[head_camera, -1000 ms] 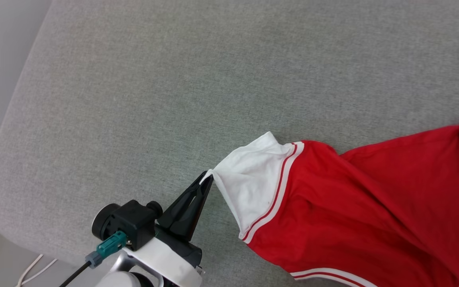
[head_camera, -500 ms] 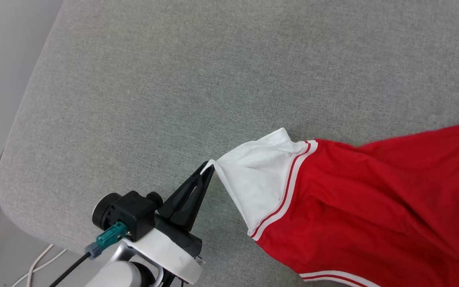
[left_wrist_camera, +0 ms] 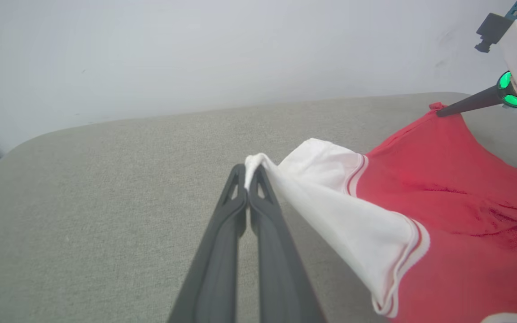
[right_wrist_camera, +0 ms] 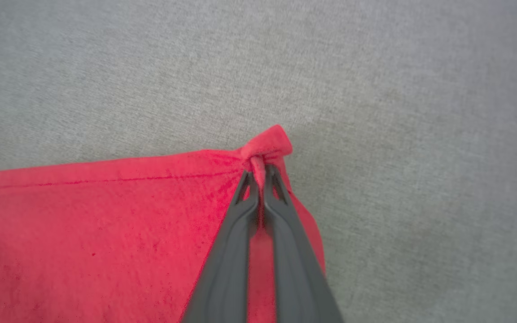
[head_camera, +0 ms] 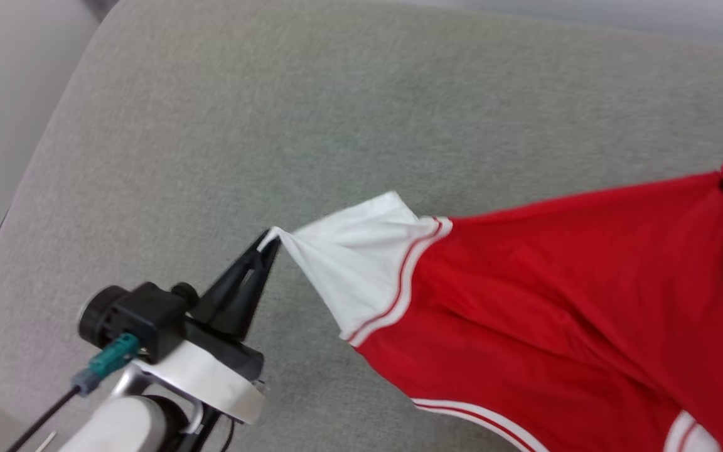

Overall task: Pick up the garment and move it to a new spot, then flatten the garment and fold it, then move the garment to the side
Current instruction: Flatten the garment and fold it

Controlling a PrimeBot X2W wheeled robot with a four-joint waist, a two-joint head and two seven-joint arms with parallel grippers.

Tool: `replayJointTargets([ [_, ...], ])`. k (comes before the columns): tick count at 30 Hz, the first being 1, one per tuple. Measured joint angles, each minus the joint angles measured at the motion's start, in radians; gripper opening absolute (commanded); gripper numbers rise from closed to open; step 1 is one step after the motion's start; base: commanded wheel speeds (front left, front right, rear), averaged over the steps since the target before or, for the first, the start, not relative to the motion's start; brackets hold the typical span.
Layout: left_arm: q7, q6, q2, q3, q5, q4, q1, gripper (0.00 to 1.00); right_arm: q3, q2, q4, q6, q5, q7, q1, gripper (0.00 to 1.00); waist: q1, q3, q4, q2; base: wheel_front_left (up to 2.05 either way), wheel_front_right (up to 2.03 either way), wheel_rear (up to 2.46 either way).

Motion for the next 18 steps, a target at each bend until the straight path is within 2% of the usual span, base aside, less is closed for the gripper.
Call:
replayJointTargets([
  [6, 0.028, 0.028, 0.082, 0.074, -0.005, -0.064, 0.000, 0.00, 0.024, -0.010, -0.101, 0.000, 0.085, -0.062, -0.038, 0.00, 0.0000, -0.073, -0.079, 0.0000, 0.00, 0.00, 0.00],
  [10, 0.043, 0.049, 0.140, 0.134, -0.011, -0.111, -0.006, 0.00, 0.023, -0.016, -0.194, 0.000, 0.120, -0.067, -0.050, 0.00, -0.0001, -0.120, -0.133, 0.0000, 0.00, 0.00, 0.00],
  [18, 0.061, 0.093, 0.218, 0.262, -0.038, -0.210, -0.042, 0.00, -0.024, -0.004, -0.374, 0.000, 0.158, -0.060, -0.051, 0.00, -0.0002, -0.205, -0.230, 0.0000, 0.00, 0.00, 0.00],
])
